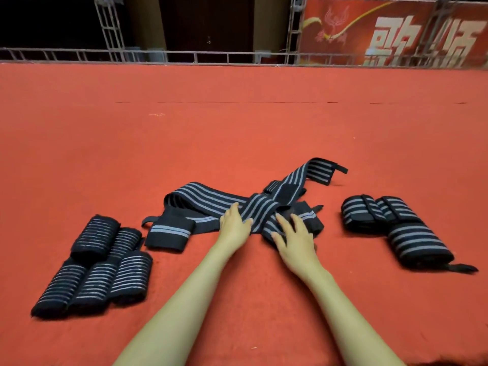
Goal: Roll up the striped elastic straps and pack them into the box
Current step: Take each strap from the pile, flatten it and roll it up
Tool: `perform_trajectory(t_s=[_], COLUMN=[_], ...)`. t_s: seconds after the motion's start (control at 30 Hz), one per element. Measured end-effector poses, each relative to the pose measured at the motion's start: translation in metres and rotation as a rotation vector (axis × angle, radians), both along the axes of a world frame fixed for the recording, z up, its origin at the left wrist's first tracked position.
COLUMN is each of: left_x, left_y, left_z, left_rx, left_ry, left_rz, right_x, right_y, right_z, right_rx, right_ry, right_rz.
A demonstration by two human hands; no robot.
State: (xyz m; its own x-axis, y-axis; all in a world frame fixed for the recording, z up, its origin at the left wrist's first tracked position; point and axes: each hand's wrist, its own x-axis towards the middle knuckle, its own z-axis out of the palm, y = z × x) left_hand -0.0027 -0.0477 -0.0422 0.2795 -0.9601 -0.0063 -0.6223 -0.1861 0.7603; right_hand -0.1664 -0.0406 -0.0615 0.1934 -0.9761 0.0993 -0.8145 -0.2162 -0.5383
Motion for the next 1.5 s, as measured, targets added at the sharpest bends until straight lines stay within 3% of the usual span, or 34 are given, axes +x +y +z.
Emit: perform_trajectory(t_s=[0.2,0.37,0.57,0.8,0.93,1.1,1.2,1.33,1.43,1.5], left_x=[0.019,0.019,0.014,0.02,0.02,0.029,0.043,0.063,0.066,0.067], left_y=[-0.015,-0.008,0.006,0.025,0.042,0.07,0.086,0.117,0.141,0.152], left_z=[-0.011,-0.001,0.012,0.041,0.066,0.09,0.102,0.098,0.093,0.089], left_rx=[0.09,-0.104,-0.047,-0.168,-0.123,-0.242,-0.293,-0.142,-0.093,-0.088], left_ry=[-0.07,-0.003,0.026,0.224,0.131,0.466,0.378,0.269,0.317,0.049], left_rz=[-0.048,-0.067,-0.175,-0.109,-0.144,-0.018,0.009,-0.115,-0.297,-0.376], right_x=[0.009,0.012,0.011,0.01,0.006,0.005,0.002,-0.01,-0.008,0.001], right_y=[0.006,0.006,0.009,0.009,0.009,0.008,0.008,0.016,0.024,0.025], right_z=[-0.014,-0.02,-0.02,-0.02,-0.018,-0.016,-0.015,-0.01,-0.001,0.015], right_rx=[-0.037,-0.063,-0.085,-0.063,-0.06,-0.026,-0.026,-0.133,-0.316,-0.403], right_ry=[0.15,0.202,0.188,0.188,0.148,0.133,0.043,-0.392,-0.346,-0.27], right_rz=[-0.024,-0.051,-0.058,-0.047,-0.026,-0.027,-0.005,-0.083,-0.039,0.074])
